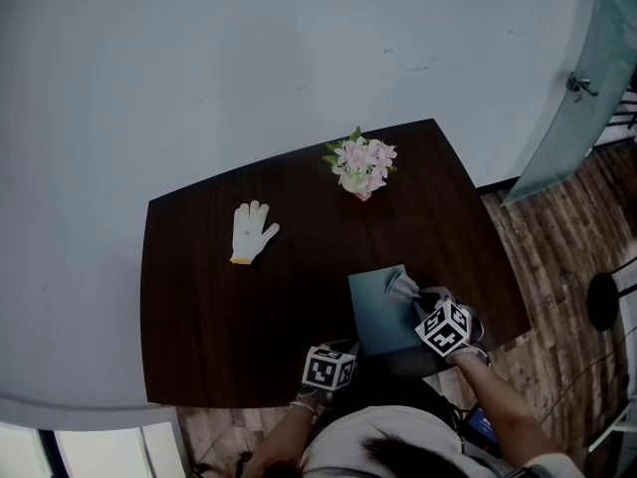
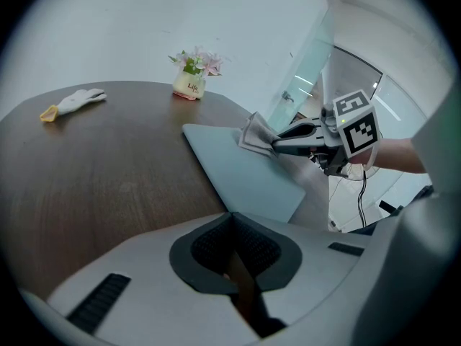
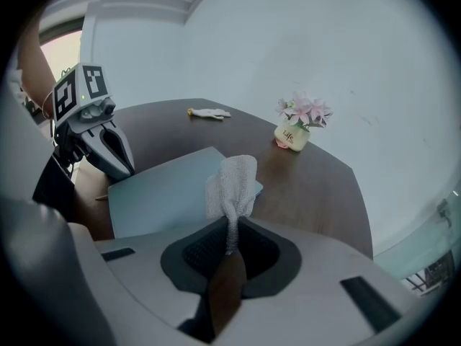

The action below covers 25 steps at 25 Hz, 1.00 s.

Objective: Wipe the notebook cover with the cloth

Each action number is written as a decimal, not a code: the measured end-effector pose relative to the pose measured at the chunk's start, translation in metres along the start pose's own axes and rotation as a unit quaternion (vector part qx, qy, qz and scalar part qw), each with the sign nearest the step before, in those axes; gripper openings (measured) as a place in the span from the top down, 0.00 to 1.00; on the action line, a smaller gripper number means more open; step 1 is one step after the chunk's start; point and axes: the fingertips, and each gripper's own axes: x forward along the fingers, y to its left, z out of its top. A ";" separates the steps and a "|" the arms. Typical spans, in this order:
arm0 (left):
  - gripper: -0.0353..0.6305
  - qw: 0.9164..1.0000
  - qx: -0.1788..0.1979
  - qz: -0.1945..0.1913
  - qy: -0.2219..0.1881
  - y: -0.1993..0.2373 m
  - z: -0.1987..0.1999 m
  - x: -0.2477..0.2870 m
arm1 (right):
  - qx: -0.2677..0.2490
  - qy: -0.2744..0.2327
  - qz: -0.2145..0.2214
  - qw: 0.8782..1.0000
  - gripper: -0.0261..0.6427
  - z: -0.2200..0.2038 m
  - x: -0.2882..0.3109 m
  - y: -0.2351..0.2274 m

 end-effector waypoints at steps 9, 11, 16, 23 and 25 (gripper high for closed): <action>0.92 1.000 0.003 0.004 -0.001 -0.001 -0.002 0.000 | 0.029 -0.064 0.009 0.997 0.89 0.033 -0.020 0.020; 0.92 1.000 0.003 0.005 -0.002 -0.001 -0.002 0.000 | 0.022 -0.075 0.021 0.997 0.89 0.042 -0.022 0.032; 0.92 1.000 0.005 0.006 -0.003 -0.002 -0.002 -0.001 | -0.002 -0.083 0.053 0.995 0.89 0.056 -0.017 0.063; 0.92 1.000 0.007 0.009 -0.005 -0.001 -0.002 -0.001 | -0.046 -0.079 0.098 0.991 0.89 0.069 -0.005 0.107; 0.92 1.000 0.007 0.009 -0.005 -0.002 -0.003 -0.002 | -0.054 -0.075 0.108 0.990 0.89 0.070 -0.001 0.115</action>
